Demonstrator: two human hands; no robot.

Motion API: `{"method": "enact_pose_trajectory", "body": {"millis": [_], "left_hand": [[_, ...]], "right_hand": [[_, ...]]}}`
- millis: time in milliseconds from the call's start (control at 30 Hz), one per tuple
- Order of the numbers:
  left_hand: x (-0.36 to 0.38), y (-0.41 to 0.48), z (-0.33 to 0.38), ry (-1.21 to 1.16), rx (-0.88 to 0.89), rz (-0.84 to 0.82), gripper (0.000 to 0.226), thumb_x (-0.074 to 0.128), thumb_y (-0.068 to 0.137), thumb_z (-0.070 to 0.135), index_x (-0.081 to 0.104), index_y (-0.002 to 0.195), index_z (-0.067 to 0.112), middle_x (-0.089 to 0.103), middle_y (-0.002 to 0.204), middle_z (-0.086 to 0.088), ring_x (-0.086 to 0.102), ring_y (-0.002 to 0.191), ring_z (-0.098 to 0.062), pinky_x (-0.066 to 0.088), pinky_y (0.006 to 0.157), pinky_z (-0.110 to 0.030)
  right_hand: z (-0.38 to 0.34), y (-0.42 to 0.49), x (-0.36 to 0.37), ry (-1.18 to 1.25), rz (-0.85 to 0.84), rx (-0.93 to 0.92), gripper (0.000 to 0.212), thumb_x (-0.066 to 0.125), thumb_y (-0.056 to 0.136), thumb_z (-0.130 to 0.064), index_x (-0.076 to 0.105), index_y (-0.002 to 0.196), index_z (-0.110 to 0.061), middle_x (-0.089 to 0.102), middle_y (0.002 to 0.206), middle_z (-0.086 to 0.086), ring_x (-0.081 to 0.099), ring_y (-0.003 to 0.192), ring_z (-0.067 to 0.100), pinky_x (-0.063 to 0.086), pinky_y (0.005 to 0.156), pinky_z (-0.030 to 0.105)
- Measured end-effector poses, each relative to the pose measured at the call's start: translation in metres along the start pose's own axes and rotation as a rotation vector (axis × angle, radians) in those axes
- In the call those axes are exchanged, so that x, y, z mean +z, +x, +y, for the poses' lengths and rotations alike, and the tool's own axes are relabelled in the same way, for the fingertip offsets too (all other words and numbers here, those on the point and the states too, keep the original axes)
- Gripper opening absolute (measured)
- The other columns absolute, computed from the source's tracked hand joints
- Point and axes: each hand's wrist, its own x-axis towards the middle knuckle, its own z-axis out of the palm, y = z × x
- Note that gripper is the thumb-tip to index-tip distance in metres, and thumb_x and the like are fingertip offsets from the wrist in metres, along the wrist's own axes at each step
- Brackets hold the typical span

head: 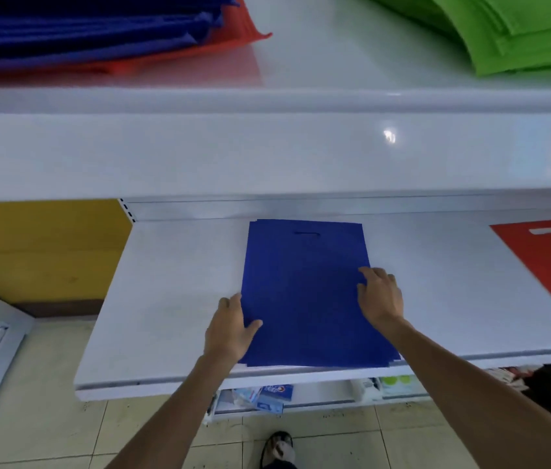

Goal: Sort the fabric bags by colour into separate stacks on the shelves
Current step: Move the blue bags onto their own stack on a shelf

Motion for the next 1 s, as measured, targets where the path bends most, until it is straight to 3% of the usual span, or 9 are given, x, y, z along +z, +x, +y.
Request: {"method": "enact_pose_trajectory", "body": {"millis": [100,233,433,633,1000], "left_hand": [[0.004,-0.002,0.006,-0.007,0.010,0.013,0.055,0.054,0.090,0.039,0.036,0.135,0.014,0.044,0.127,-0.007,0.052,0.111,-0.023,0.047,0.087,-0.032],[0.007,-0.007,0.012,-0.075,-0.016,0.039,0.048,0.054,0.090,0.039,0.044,0.128,0.010,0.048,0.123,-0.009,0.053,0.108,-0.024,0.046,0.085,-0.031],[0.007,-0.006,0.017,-0.124,-0.019,-0.031,0.040,0.048,0.092,0.042,0.051,0.120,0.013,0.049,0.118,-0.009,0.055,0.095,-0.021,0.045,0.077,-0.027],[-0.022,-0.024,0.028,0.098,0.065,-0.037,0.047,0.044,0.094,0.035,0.036,0.136,0.015,0.045,0.127,-0.012,0.051,0.111,-0.027,0.046,0.086,-0.035],[-0.090,-0.184,0.116,0.016,0.408,0.135,0.036,0.049,0.094,0.024,0.050,0.130,0.022,0.046,0.127,-0.003,0.052,0.110,-0.018,0.046,0.091,-0.028]], "right_hand": [[-0.008,-0.001,-0.002,-0.017,-0.092,0.097,0.044,0.040,0.097,-0.025,0.035,0.139,-0.013,0.036,0.138,0.013,0.033,0.126,0.029,0.040,0.096,0.042],[-0.002,-0.009,-0.002,-0.010,-0.095,0.219,0.043,0.044,0.095,-0.033,0.037,0.131,-0.011,0.037,0.132,0.015,0.034,0.122,0.031,0.038,0.091,0.043],[0.020,-0.014,-0.007,0.097,-0.104,0.083,0.051,0.048,0.094,-0.024,0.031,0.141,-0.011,0.044,0.135,0.012,0.049,0.115,0.029,0.048,0.085,0.039],[0.008,-0.042,-0.028,0.084,0.001,0.015,0.047,0.043,0.094,-0.016,0.034,0.139,-0.010,0.042,0.136,0.013,0.041,0.121,0.029,0.043,0.090,0.041],[0.024,-0.193,-0.180,0.171,0.296,-0.186,0.042,0.049,0.091,-0.013,0.045,0.132,-0.013,0.053,0.129,0.008,0.057,0.109,0.024,0.047,0.083,0.032]]}}
